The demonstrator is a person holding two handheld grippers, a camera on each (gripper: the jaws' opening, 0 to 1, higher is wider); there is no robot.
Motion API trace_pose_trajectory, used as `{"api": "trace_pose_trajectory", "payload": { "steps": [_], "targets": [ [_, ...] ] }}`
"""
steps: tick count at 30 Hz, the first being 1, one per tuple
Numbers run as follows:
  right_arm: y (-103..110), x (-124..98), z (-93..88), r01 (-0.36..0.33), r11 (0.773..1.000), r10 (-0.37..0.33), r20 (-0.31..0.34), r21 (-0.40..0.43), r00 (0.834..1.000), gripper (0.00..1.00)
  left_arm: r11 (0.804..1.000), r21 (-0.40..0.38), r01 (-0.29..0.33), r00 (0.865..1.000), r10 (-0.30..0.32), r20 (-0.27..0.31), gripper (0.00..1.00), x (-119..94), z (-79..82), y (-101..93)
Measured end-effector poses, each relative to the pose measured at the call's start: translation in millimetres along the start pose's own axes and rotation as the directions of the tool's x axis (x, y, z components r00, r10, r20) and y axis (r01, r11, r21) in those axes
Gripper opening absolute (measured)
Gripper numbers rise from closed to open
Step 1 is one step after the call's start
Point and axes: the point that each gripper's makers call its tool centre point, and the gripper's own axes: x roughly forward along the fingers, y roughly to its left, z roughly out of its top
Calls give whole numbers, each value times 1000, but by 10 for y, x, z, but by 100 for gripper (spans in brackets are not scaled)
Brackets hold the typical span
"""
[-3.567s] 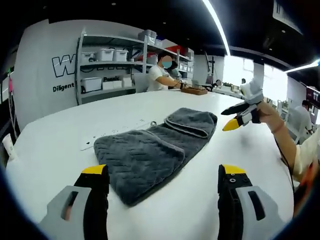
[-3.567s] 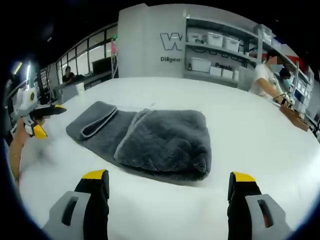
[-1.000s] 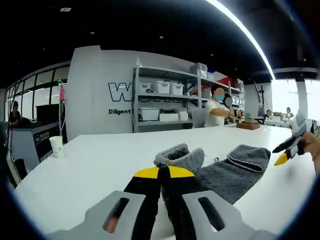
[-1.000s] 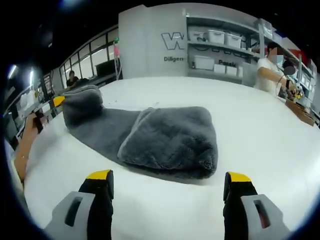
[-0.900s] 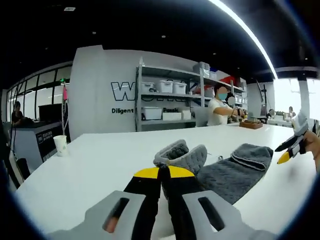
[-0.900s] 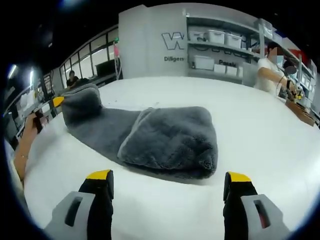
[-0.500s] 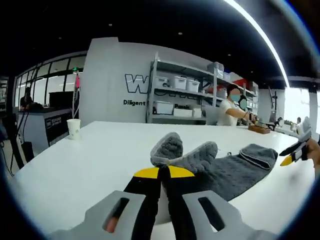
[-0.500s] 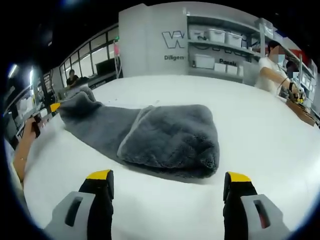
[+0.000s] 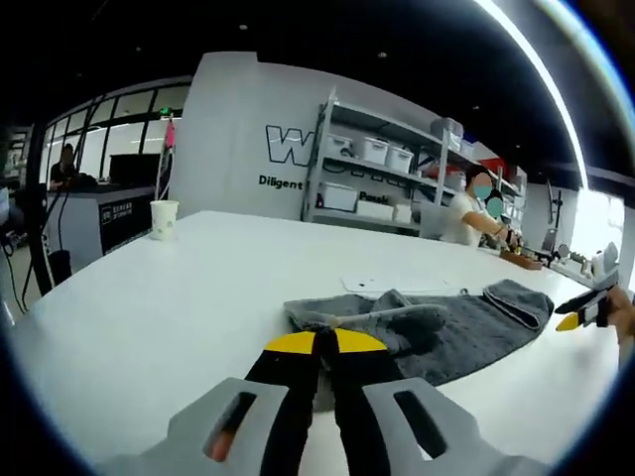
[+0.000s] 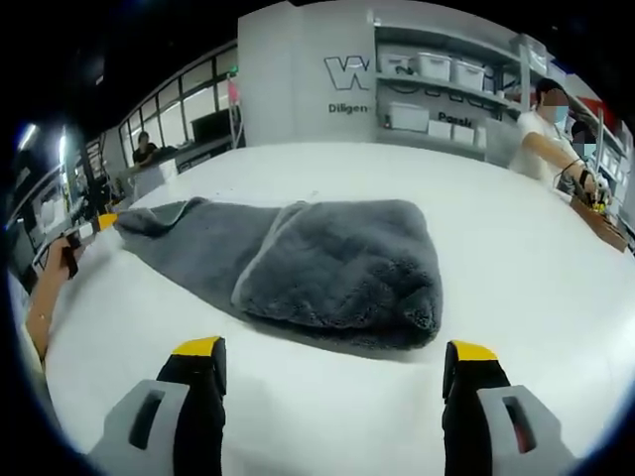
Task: Open the folded towel by lifting each exposed corner and separating the folded layers until the towel lies flat within the target outline without major curled edges
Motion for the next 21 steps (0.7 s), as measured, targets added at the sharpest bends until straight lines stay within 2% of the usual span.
{"api": "trace_pose_trajectory", "payload": {
  "steps": [8, 13, 19, 21],
  "targets": [
    [-28, -6, 2, 4, 1000, -4, 1, 4, 1000, 90, 999, 30, -46, 997, 47, -62, 4, -33, -123, 128],
    [-28, -8, -5, 5, 1000, -5, -2, 2, 1000, 90, 998, 33, -55, 992, 58, -109, 4, -57, -225, 169],
    [-15, -4, -17, 0, 1000, 0, -9, -5, 1000, 90, 996, 63, -69, 988, 77, -137, 4, -61, -321, 203],
    [-13, -3, -22, 0, 1000, 0, -12, -6, 1000, 90, 996, 61, -66, 985, 74, -155, 7, -68, -349, 193]
  ]
}}
